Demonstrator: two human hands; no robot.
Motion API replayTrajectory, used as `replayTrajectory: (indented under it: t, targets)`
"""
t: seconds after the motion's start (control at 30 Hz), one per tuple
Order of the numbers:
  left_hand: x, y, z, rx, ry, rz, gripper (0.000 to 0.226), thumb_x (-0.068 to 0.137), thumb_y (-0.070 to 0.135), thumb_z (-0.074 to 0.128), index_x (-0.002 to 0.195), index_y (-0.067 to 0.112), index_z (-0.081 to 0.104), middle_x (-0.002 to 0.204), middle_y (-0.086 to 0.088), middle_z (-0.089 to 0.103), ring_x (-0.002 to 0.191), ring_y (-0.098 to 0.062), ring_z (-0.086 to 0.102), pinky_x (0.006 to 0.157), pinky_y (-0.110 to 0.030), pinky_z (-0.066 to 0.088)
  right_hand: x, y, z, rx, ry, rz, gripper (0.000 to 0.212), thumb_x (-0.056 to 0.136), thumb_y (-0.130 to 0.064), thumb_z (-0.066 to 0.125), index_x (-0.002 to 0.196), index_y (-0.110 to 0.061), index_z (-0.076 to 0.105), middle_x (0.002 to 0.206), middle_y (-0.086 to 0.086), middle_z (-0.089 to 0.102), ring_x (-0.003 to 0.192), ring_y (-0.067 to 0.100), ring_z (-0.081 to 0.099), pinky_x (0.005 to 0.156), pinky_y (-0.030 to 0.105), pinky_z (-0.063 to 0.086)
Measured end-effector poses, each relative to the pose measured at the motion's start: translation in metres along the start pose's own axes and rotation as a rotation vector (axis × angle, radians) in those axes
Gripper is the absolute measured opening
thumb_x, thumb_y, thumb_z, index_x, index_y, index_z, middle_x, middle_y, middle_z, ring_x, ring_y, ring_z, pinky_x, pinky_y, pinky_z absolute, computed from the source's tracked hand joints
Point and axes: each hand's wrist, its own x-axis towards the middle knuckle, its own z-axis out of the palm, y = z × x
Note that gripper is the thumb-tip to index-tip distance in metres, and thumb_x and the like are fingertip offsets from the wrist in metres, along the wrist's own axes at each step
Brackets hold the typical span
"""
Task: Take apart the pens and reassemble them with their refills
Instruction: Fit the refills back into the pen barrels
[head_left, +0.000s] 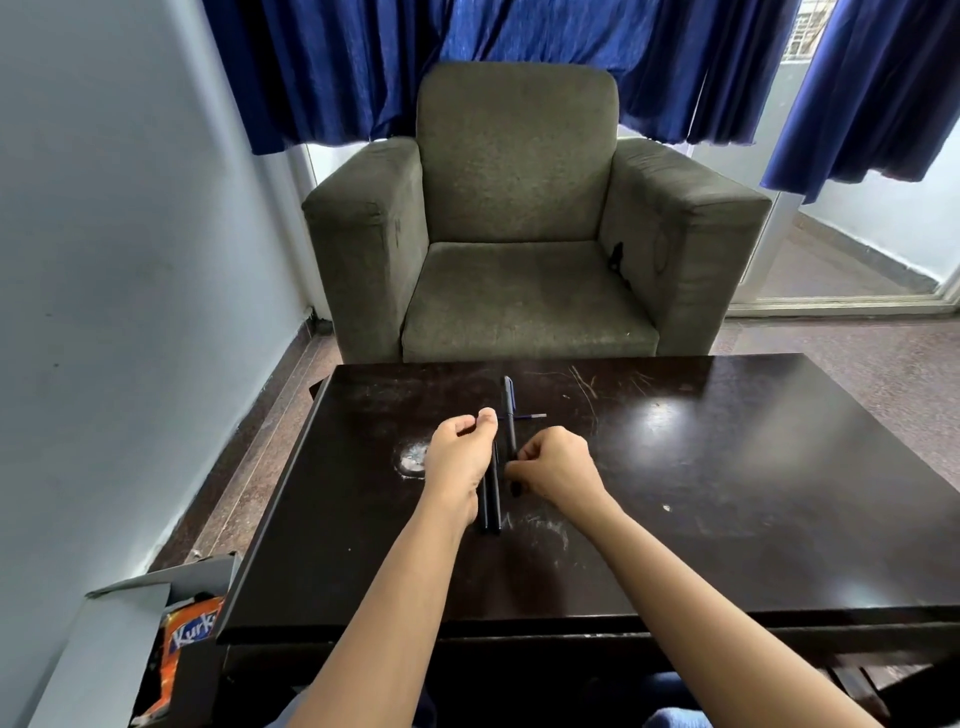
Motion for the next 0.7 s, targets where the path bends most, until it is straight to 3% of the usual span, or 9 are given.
replayTrajectory:
  t: [0.1,0.27,0.53,0.7]
  targets:
    - [-0.001,0.000,-0.001,0.057,0.016,0.021,0.046,0.091,0.043,0.058,0.127,0.014,0.054,0.128,-0.002,0.057,0.117,-0.019,0.054,0.092,-0.029,0.042,0.007,0.018,0.000,-0.184,-0.013,0.102,0.015,0.073,-0.013,0.071,0.079,-0.006,0.059,0.088,0.012,0.066,0.079,0.028,0.065,0.064,0.033,0.051]
    - [-0.003,0.001,0.000,0.088,-0.010,0.020,0.042,0.092,0.039,0.058,0.125,0.012,0.055,0.126,-0.003,0.058,0.103,-0.015,0.053,0.083,-0.026,0.038,0.013,0.038,0.010,-0.379,-0.050,0.156,0.032,0.081,-0.008,0.063,0.112,-0.002,0.055,0.119,0.015,0.055,0.111,0.035,0.058,0.080,0.035,0.048]
    - [-0.001,0.001,0.000,0.079,0.012,0.036,0.035,0.092,0.034,0.059,0.118,0.011,0.058,0.098,0.006,0.056,0.094,-0.011,0.052,0.081,-0.025,0.037,0.018,0.043,0.020,-0.413,-0.032,0.118,0.025,0.084,-0.004,0.059,0.108,-0.002,0.056,0.118,0.014,0.056,0.108,0.035,0.059,0.072,0.034,0.044]
    - [-0.001,0.002,-0.001,0.077,0.020,0.033,0.033,0.092,0.033,0.058,0.117,0.011,0.059,0.097,0.006,0.057,0.093,-0.012,0.052,0.080,-0.025,0.037,0.020,0.044,0.021,-0.431,-0.031,0.106,0.027,0.084,-0.005,0.058,0.111,-0.003,0.056,0.120,0.014,0.055,0.110,0.035,0.058,0.076,0.035,0.046]
